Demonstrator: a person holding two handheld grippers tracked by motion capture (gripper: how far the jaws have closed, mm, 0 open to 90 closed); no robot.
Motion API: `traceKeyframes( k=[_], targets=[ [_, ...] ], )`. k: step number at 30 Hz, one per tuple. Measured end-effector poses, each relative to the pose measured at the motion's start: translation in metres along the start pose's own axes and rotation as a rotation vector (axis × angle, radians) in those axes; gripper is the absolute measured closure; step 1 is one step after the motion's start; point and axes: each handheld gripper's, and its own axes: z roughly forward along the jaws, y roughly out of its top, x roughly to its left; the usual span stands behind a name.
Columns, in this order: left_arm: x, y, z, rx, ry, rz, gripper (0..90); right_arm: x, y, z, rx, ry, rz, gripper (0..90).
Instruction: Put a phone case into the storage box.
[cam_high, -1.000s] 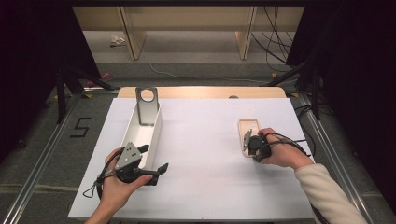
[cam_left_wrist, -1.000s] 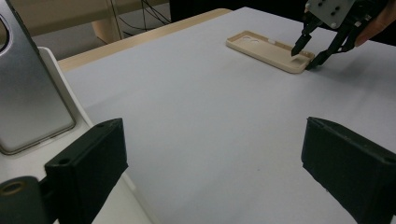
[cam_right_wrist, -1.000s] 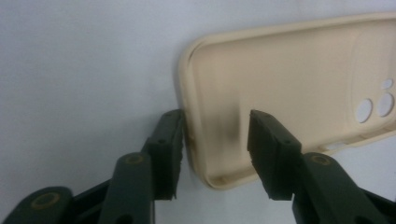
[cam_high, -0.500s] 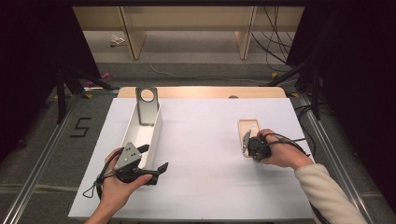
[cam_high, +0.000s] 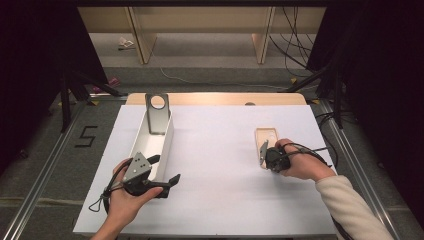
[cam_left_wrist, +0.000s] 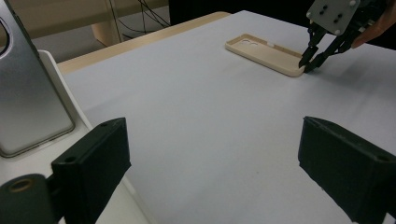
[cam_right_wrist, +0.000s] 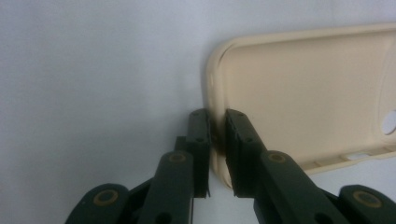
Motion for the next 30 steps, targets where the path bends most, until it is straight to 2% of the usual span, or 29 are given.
traceKeyframes(
  k=[18,30],
  targets=[
    [0.0001,0.0002,-0.0002,-0.006,-0.011,-0.011,10.3,0.0014,-0.0015,-0.0006,-0.005,-0.011,-0.026,85.2],
    [0.0000,0.0007,-0.0010,-0.010,-0.009,-0.010,11.1,0.0025,-0.0087,-0.0030,-0.051,-0.013,0.008,86.9]
  ],
)
